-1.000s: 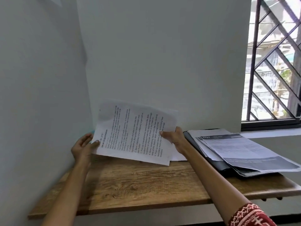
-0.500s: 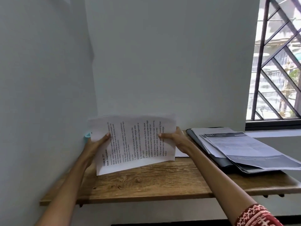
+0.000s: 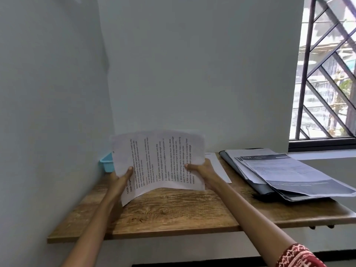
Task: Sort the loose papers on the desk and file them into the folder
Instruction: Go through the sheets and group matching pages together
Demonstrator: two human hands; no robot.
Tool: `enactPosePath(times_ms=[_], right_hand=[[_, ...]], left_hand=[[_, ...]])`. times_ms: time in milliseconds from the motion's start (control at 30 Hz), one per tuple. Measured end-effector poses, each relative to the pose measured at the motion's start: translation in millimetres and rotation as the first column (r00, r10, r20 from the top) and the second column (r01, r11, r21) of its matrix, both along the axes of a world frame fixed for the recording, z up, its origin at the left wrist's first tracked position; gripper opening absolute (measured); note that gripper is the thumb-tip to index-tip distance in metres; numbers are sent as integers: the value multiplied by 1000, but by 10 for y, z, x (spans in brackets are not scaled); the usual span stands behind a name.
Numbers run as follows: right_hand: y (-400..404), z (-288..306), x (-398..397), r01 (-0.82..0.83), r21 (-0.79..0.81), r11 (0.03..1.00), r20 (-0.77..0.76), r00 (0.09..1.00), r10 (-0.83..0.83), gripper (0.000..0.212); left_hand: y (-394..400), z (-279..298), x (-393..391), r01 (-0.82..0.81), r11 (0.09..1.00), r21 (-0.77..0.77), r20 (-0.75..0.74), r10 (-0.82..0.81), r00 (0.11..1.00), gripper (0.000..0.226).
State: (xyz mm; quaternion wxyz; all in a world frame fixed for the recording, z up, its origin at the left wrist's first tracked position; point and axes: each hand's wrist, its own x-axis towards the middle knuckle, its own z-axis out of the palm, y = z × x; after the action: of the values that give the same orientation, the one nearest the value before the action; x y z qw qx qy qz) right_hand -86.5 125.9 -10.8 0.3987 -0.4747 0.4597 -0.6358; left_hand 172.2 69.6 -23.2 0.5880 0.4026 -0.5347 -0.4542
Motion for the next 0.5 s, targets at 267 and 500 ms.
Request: enactPosePath(times_ms=[267, 500], right_hand=[[-97, 6, -15, -2, -4, 1000, 35, 999, 2, 28], [-126, -110, -74, 134, 54, 989, 66, 988, -137, 34]], left_hand=[[-130, -17, -1, 1, 1000, 26, 33, -1, 999, 27], [-133, -19, -49, 1, 994, 108, -37, 3, 999, 33]])
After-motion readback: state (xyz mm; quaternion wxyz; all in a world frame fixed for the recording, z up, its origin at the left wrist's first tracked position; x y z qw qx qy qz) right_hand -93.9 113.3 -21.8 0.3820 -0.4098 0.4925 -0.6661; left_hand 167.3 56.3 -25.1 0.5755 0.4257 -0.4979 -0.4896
